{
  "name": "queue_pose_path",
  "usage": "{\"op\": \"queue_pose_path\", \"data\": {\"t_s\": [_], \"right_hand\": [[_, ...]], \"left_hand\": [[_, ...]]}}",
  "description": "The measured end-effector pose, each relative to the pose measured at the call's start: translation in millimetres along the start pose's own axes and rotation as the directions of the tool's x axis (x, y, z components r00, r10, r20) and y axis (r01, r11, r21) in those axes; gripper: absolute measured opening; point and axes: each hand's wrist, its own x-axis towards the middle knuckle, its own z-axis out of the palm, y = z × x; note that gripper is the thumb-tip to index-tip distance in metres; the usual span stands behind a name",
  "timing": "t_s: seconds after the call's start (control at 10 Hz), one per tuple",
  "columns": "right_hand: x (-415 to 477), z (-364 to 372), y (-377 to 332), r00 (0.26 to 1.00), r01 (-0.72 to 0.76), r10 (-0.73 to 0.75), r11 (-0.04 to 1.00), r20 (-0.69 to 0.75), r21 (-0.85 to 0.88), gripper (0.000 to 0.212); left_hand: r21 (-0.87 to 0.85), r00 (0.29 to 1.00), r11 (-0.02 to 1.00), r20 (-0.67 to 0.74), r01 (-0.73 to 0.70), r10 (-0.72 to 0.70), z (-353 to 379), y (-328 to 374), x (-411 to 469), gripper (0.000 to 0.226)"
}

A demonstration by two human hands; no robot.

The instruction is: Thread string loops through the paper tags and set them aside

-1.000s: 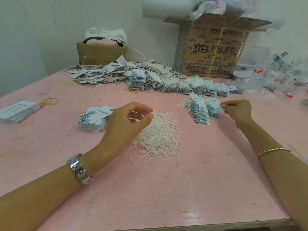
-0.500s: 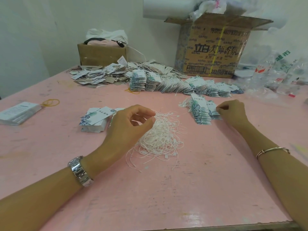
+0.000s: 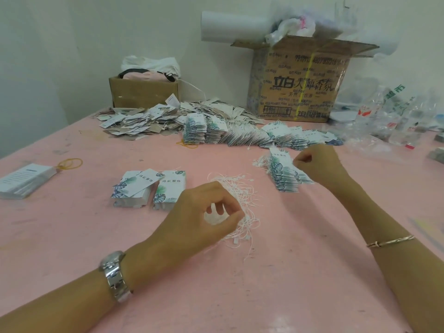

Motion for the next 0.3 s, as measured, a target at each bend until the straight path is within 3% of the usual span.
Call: {"op": "queue_pose_path", "data": {"t_s": [0.1,0.2,0.3], "right_hand": [[-18,-24,-55,0.968,0.114,-0.137,0.986,0.208,0.118,0.006],[-46,-40,-106,0.881,0.149,-0.244,0.956,0.404,0.253,0.006],[-89,-52,-131,0.833,0.166,-0.335,0.911,0.44,0.379,0.01]], "left_hand": [[0.042,0.995,0.995,0.03,-0.092,0.091,3,9,-2,0.005],[0.07,0.99,0.988,-0.001,-0.137,0.138,3,11,-2,0.012],[0.092,0.981,0.977,0.047,-0.19,0.187,6,18,-8,0.014]]}}
